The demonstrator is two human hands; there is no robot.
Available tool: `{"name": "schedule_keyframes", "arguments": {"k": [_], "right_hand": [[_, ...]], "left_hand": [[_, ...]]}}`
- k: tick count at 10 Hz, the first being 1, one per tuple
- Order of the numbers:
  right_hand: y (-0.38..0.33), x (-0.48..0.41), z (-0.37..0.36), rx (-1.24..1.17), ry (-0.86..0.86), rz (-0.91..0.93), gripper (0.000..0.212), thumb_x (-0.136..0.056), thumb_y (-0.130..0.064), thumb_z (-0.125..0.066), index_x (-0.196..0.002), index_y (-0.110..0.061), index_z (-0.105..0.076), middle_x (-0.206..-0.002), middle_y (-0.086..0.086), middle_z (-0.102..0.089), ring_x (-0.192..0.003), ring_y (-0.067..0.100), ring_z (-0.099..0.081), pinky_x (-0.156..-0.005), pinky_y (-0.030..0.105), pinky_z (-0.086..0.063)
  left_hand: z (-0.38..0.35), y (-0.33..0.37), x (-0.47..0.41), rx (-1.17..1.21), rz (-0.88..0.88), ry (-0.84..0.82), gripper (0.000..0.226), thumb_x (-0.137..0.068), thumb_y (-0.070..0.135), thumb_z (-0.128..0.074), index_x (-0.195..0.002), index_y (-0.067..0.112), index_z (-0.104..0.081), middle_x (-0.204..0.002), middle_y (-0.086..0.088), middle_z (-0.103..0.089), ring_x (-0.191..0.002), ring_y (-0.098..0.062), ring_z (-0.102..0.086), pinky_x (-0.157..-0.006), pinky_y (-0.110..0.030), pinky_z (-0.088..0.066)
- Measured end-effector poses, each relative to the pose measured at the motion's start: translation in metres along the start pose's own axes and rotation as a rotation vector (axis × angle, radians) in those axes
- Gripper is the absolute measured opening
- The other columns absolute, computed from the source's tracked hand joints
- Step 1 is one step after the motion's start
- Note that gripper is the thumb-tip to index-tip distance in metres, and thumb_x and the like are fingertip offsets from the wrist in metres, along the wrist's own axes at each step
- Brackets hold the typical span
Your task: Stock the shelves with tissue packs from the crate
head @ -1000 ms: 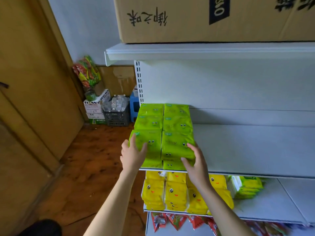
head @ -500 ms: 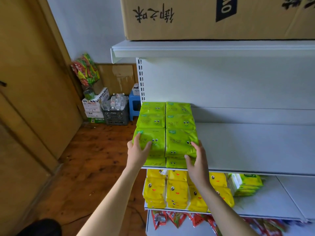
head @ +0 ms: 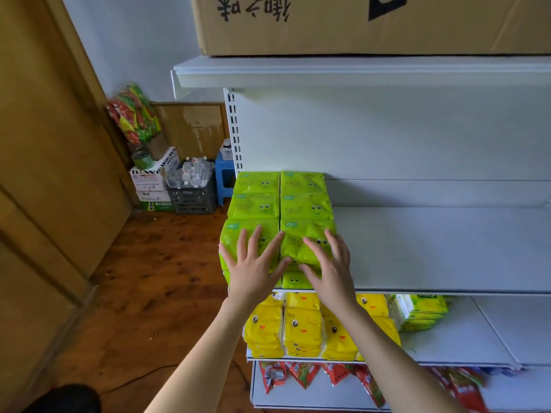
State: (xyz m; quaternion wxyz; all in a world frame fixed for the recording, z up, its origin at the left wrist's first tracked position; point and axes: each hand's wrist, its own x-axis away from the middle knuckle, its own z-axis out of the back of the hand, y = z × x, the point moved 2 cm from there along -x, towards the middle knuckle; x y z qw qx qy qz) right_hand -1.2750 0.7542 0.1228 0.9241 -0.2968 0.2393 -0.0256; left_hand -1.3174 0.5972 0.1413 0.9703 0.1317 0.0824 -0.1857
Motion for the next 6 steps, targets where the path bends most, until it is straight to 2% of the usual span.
{"name": "schedule_keyframes", "arguments": {"k": [2, 3, 5, 6], "right_hand": [[-0.001, -0.005, -0.005, 0.016, -0.009, -0.038, 0.053, -0.083, -0.024, -0.068, -0.134, -0.023, -0.05, -0.149, 0.016, -0.029, -0.14, 0.038, -0.018, -0.109, 0.046, -0.027], [0.0, -0.005, -0.002, 0.029, -0.014, -0.022, 0.054, -0.082, -0.025, -0.068, -0.133, -0.023, -0.051, -0.148, 0.017, -0.031, -0.139, 0.041, -0.021, -0.109, 0.048, -0.025], [0.0, -0.009, 0.018, -0.016, -0.1, -0.024, 0.055, -0.082, -0.032, -0.065, -0.134, -0.025, -0.049, -0.15, 0.014, -0.027, -0.141, 0.037, -0.016, -0.114, 0.043, -0.013], [0.0, -0.002, 0.027, -0.081, -0.066, -0.016, 0.054, -0.082, -0.033, -0.061, -0.133, -0.018, -0.051, -0.148, 0.017, -0.032, -0.14, 0.036, -0.021, -0.113, 0.045, -0.017]], "left_hand": [[-0.005, -0.002, -0.004, -0.029, 0.032, -0.003, 0.094, -0.059, 0.079, 0.029, -0.143, 0.053, -0.005, -0.158, 0.003, -0.009, -0.146, -0.026, 0.003, -0.107, -0.065, 0.006], [-0.003, -0.003, -0.004, -0.049, 0.019, -0.013, 0.093, -0.059, 0.081, 0.026, -0.143, 0.054, -0.005, -0.158, 0.003, -0.009, -0.146, -0.026, 0.002, -0.107, -0.066, 0.005], [0.013, 0.005, -0.004, -0.008, 0.039, -0.01, 0.067, -0.083, 0.075, -0.027, -0.144, 0.048, -0.021, -0.157, 0.006, -0.017, -0.146, -0.021, -0.003, -0.106, -0.066, 0.008], [0.015, 0.01, 0.006, 0.138, -0.016, 0.159, 0.067, -0.085, 0.067, -0.033, -0.141, 0.031, -0.039, -0.151, 0.004, -0.034, -0.144, -0.021, -0.019, -0.109, -0.062, 0.002]]}}
